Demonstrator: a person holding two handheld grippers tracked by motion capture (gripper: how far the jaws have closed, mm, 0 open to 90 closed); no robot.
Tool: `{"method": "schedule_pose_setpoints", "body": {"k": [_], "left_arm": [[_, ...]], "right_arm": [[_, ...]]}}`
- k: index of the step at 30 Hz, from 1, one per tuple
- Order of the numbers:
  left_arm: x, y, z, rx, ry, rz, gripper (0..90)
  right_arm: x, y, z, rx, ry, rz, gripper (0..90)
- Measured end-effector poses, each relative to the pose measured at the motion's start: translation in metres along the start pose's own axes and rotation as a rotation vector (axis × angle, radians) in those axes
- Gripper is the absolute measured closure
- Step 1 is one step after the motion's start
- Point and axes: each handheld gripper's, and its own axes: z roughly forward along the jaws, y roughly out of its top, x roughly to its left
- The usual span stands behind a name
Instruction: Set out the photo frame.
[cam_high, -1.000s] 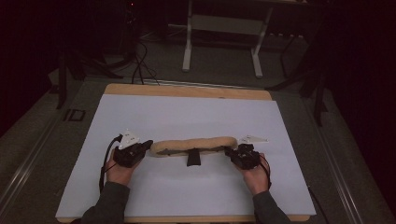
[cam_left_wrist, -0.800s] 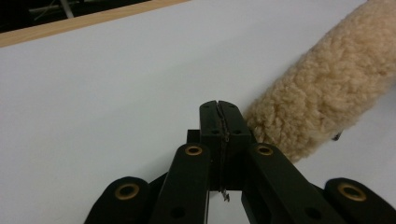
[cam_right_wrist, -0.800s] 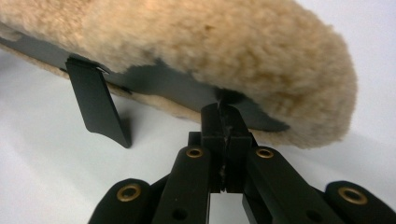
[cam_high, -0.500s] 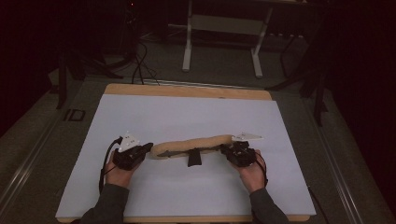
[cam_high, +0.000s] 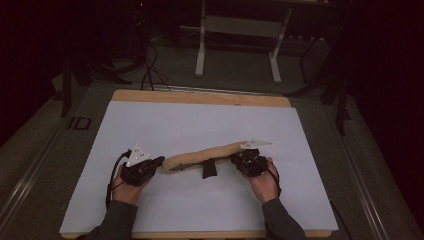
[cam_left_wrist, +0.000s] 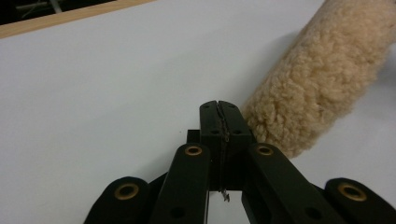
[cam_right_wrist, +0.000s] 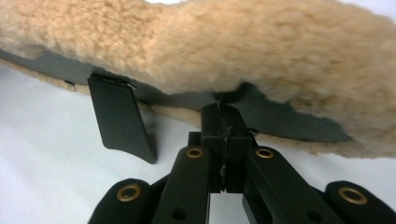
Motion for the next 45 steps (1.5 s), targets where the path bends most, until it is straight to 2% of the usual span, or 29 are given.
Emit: {"method": "schedule_pose_setpoints", "body": {"k": [12, 32, 45], "left_arm": [[-0.009, -0.003, -0.004, 0.000, -0.011, 0.017, 89.9], [-0.017, -0.002, -0.001, 0.007, -0.048, 0.039, 89.8], [-0.030, -0.003, -0.002, 0.007, -0.093, 0.074, 89.9]], "right_arm": [[0.006, 0.009, 0.005, 0.008, 0.001, -0.019, 89.9], [0.023, 0.018, 0.016, 0.018, 0.015, -0.051, 89.9], [0.022, 0.019, 0.015, 0.021, 0.014, -0.051, 89.8]]}}
